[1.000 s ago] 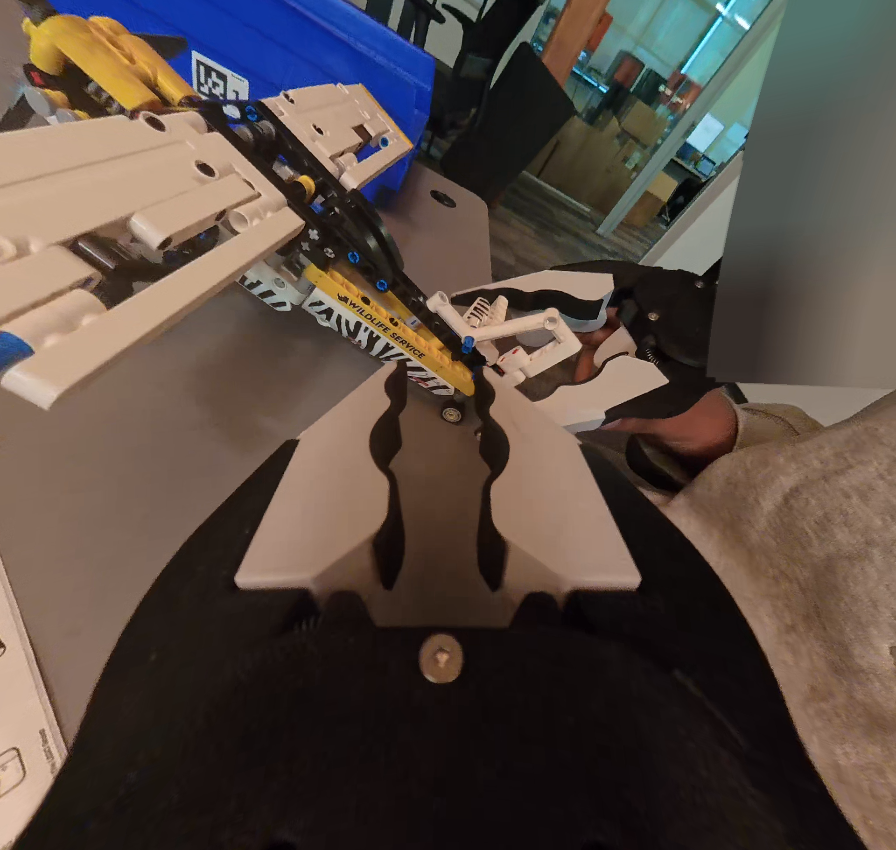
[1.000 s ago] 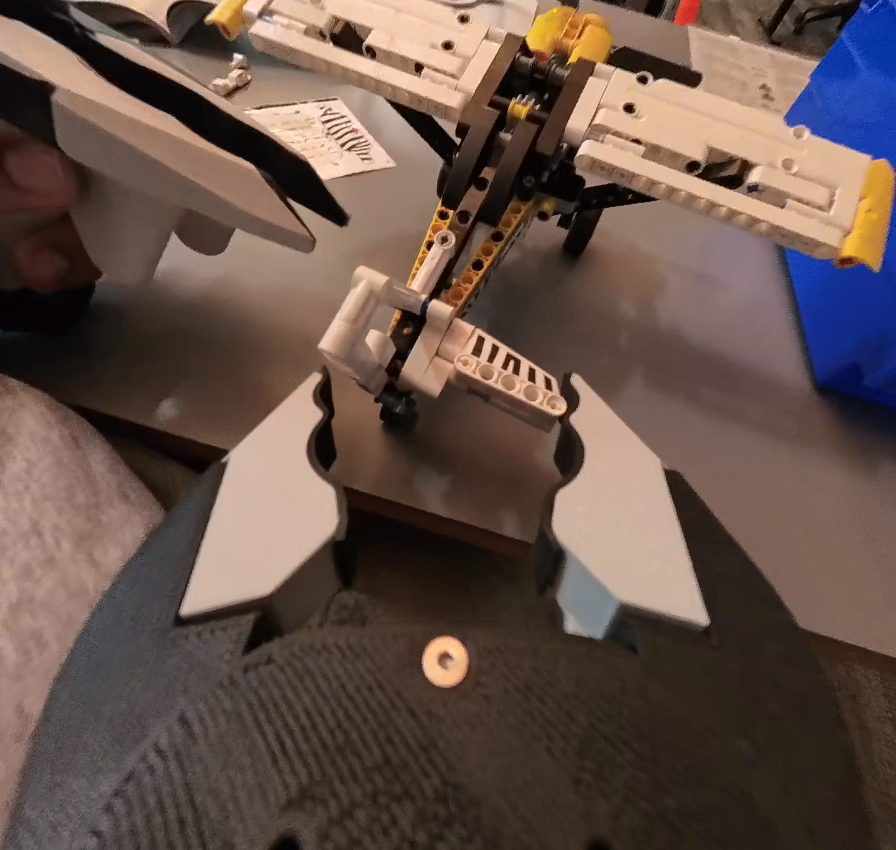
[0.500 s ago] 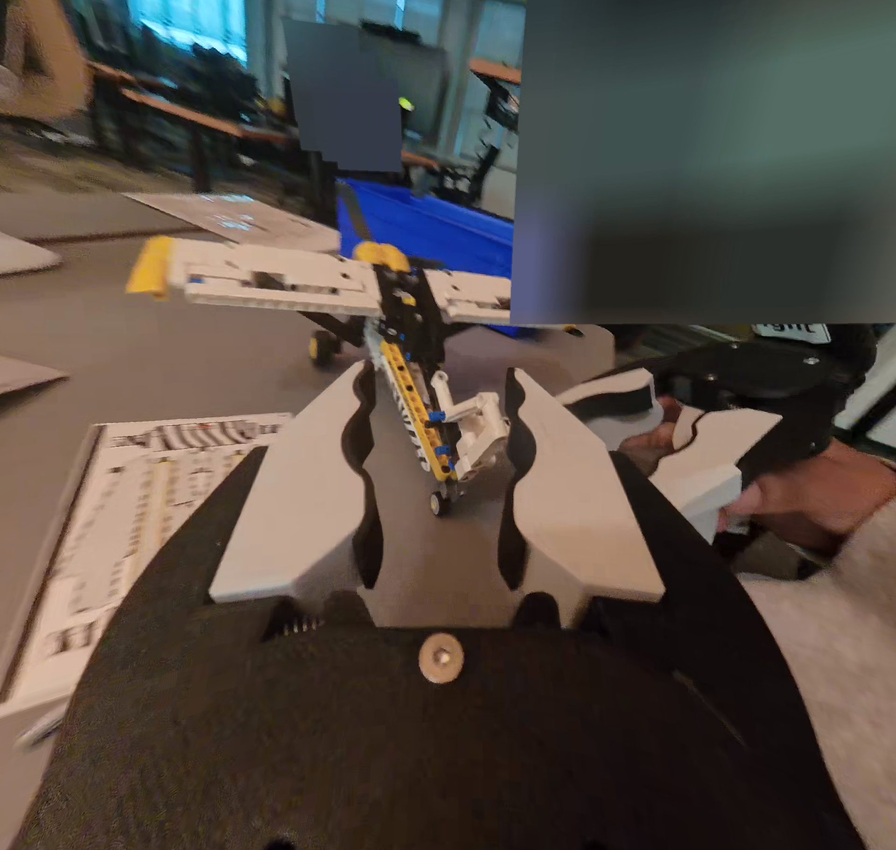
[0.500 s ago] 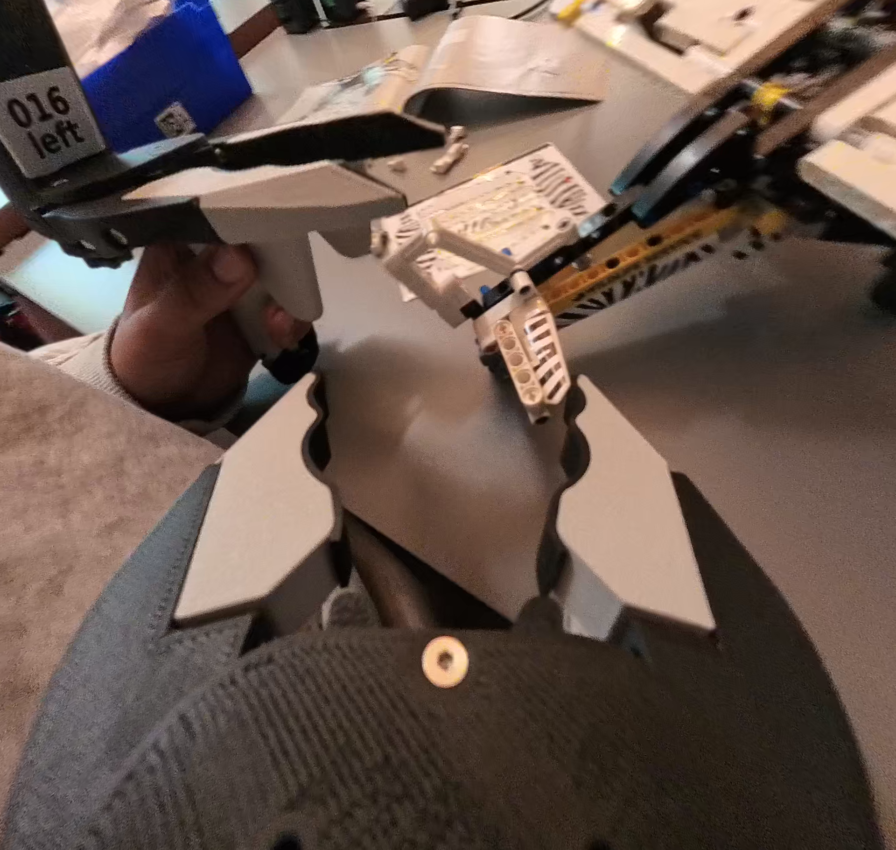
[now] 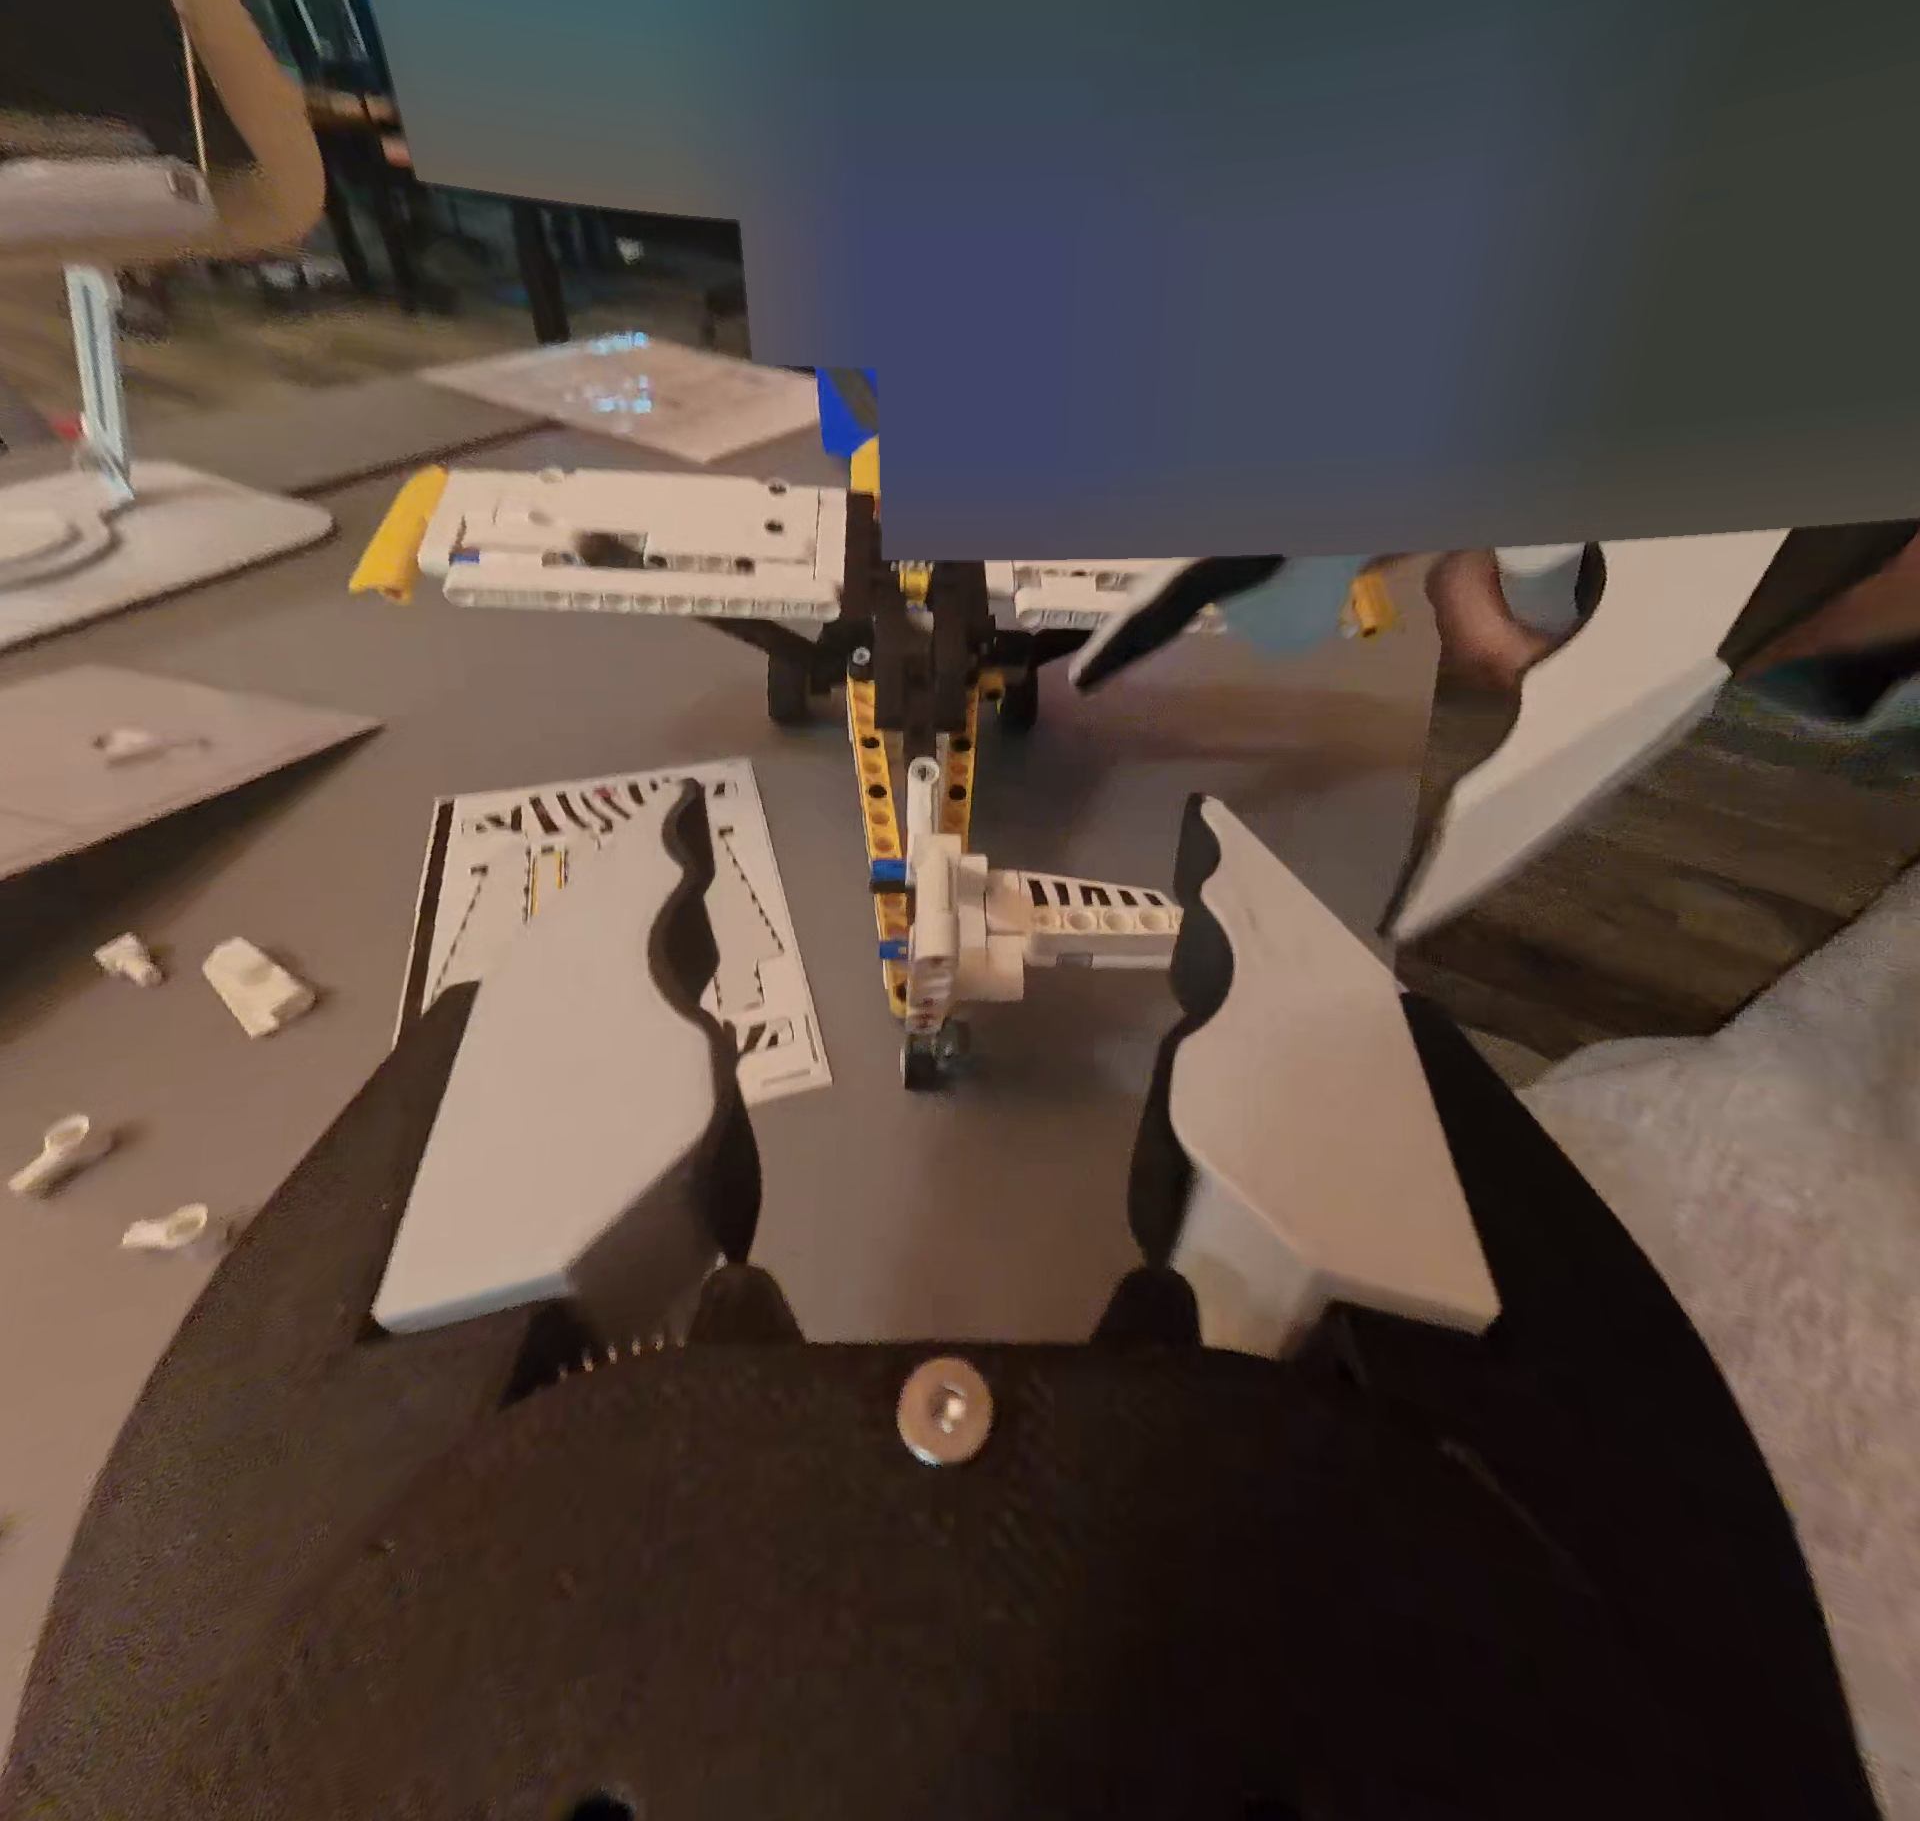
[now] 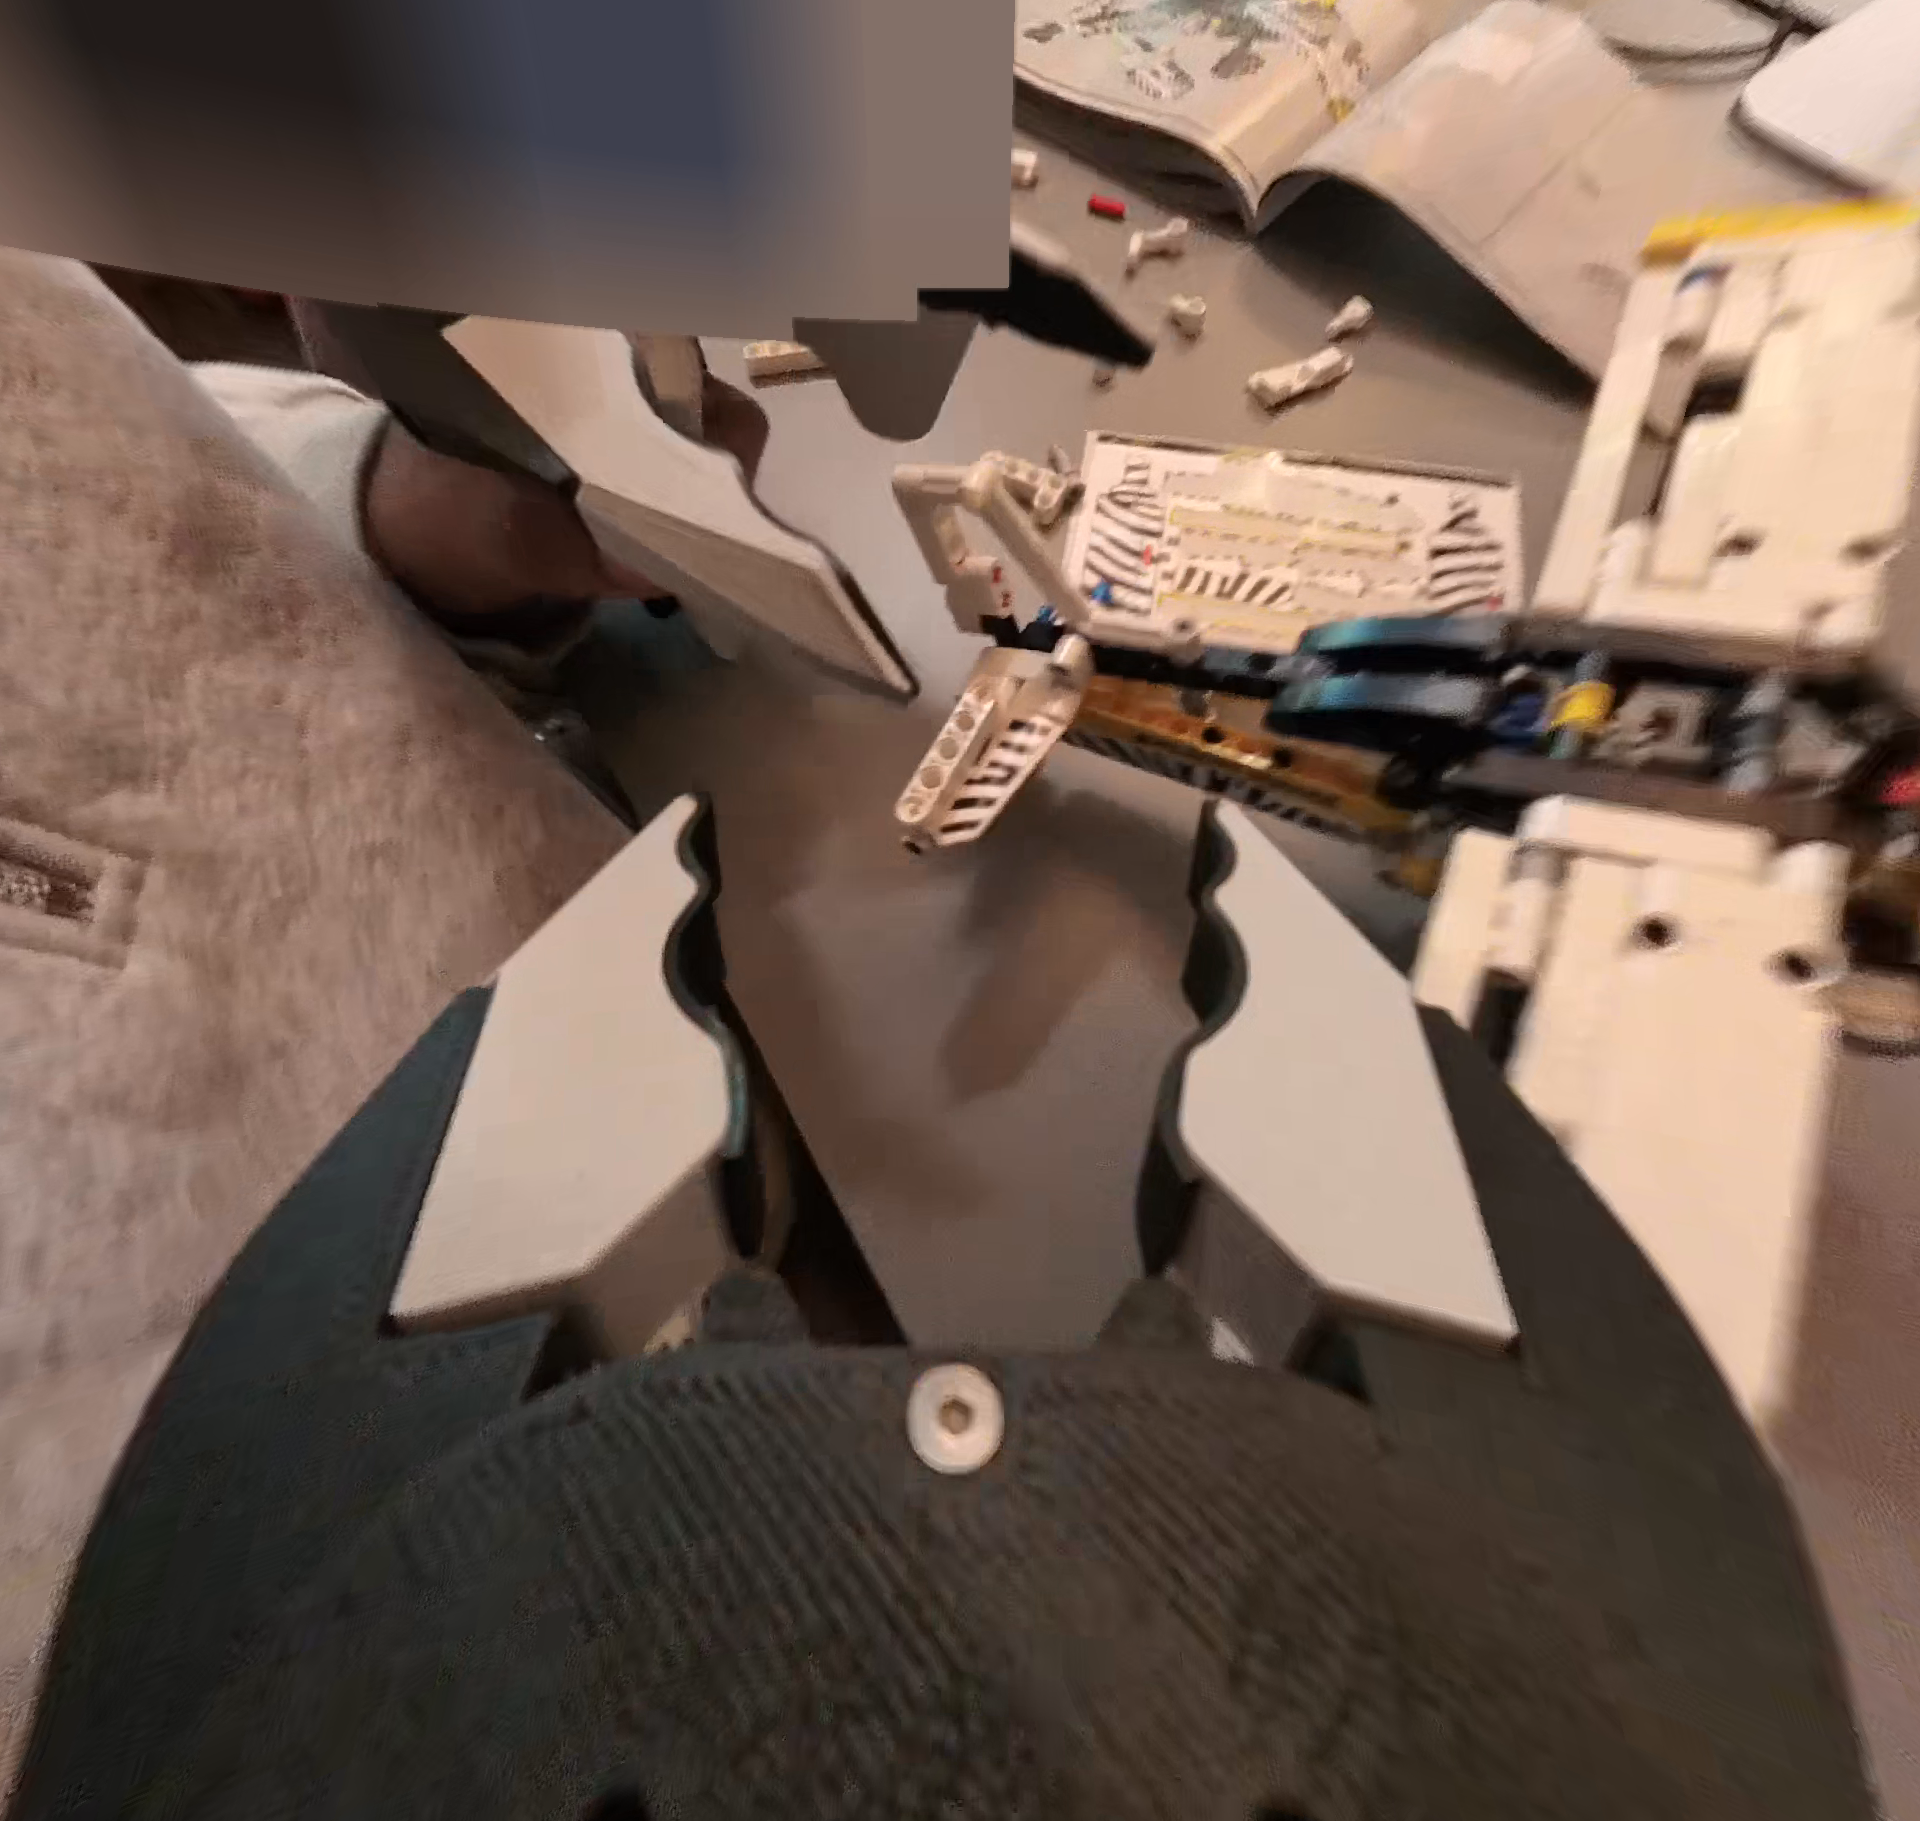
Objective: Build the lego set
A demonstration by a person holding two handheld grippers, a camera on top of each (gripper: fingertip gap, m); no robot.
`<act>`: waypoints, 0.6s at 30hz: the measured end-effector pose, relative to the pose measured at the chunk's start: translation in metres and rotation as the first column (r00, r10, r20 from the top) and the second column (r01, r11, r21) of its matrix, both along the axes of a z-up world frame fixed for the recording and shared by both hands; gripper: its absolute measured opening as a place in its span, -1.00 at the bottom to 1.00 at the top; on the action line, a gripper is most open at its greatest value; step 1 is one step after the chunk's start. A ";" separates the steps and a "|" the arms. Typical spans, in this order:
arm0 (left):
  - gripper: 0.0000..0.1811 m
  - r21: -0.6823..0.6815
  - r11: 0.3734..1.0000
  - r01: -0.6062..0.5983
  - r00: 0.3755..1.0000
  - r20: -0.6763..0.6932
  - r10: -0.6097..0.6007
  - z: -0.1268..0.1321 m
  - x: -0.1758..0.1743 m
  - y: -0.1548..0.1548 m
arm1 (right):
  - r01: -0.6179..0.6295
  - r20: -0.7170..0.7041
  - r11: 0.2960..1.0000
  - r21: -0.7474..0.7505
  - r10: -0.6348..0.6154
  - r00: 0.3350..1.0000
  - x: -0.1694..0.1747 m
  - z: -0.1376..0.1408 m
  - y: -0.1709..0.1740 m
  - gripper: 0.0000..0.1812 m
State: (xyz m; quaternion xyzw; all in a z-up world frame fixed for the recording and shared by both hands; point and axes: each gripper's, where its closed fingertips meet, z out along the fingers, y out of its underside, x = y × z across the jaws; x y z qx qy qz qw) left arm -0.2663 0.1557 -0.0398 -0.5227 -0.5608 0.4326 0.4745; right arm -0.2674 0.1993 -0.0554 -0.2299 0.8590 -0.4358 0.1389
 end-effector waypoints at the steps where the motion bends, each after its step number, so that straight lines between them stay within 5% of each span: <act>1: -0.06 0.022 1.000 -0.005 0.999 0.039 0.004 -0.003 0.003 -0.001 | -0.025 -0.052 1.000 -0.016 0.024 0.998 -0.003 0.006 -0.003 -0.02; 5: -0.22 0.139 0.990 0.026 0.971 0.232 -0.058 -0.038 0.009 0.004 | -0.273 -0.325 0.962 -0.015 0.254 0.911 -0.002 0.012 -0.013 -0.53; 9: -0.26 0.222 0.974 0.040 0.969 0.229 -0.092 -0.044 0.007 0.009 | -0.465 -0.508 0.883 0.066 0.431 0.746 -0.004 0.003 -0.031 -0.54; 18: -0.39 0.194 0.980 0.039 0.966 0.243 -0.087 -0.046 -0.003 0.009 | -0.612 -0.442 0.737 0.288 0.669 0.598 -0.006 -0.014 -0.043 -0.57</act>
